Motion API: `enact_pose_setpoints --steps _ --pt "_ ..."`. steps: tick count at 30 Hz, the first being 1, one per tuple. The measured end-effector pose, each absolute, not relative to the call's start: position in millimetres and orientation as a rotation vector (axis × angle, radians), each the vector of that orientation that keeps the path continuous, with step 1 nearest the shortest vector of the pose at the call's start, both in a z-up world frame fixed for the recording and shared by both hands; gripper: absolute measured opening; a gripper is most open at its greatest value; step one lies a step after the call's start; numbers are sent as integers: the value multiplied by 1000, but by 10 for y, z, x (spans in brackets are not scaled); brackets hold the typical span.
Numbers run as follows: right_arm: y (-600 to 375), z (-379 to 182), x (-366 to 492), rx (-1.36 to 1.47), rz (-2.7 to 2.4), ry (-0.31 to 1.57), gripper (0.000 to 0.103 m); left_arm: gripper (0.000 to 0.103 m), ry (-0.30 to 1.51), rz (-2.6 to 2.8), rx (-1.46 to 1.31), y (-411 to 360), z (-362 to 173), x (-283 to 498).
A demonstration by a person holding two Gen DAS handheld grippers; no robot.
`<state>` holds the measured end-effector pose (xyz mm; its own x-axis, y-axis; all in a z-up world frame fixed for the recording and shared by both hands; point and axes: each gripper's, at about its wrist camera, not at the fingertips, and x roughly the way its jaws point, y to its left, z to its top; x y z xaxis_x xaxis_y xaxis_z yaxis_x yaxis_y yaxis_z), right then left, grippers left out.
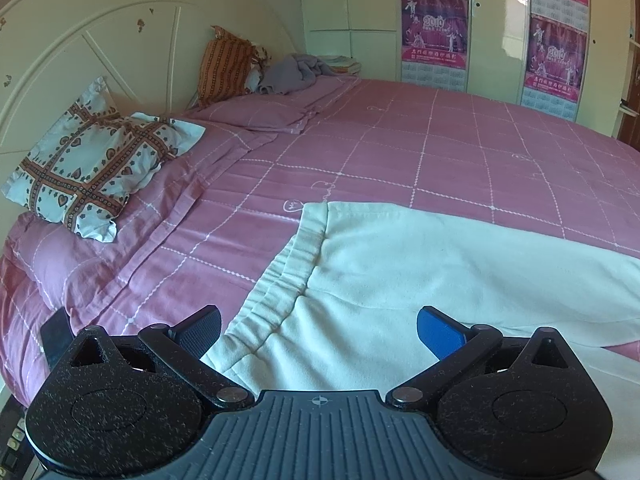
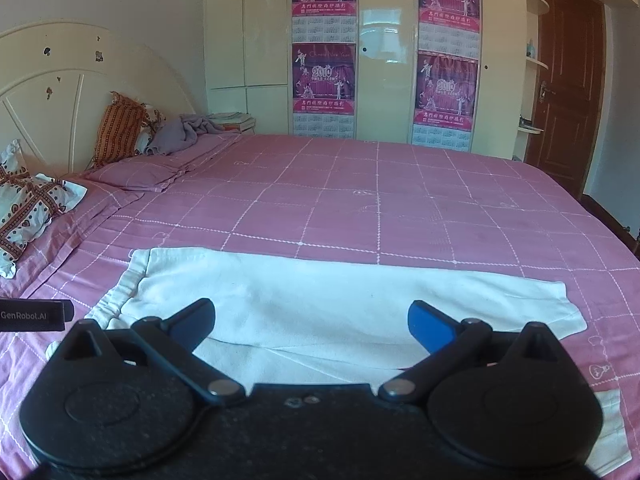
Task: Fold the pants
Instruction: 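Grasp the waistband corners with the left gripper while the right gripper grasps the other corner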
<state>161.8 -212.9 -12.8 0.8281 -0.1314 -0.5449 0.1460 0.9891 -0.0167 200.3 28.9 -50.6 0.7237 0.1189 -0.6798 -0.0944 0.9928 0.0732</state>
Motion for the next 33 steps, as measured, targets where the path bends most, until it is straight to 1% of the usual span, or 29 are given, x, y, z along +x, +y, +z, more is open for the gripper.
enact_pose_setpoints --steps 10,20,25,29,33 --pt "-2134 -532 2461 -15 -34 599 103 103 822 140 34 376 -939 2991" --pt "-2172 -931 3195 -94 105 611 101 103 876 170 54 401 -1433 3810" --pt "-2190 -1171 3667 -138 179 641 97 103 877 198 66 478 -1670 4162" --pt "-2183 -1376 4060 -198 217 687 91 103 881 231 25 667 -1805 4415" --pt "-2231 -1519 4427 -207 240 727 91 103 920 214 11 762 -1941 4609"
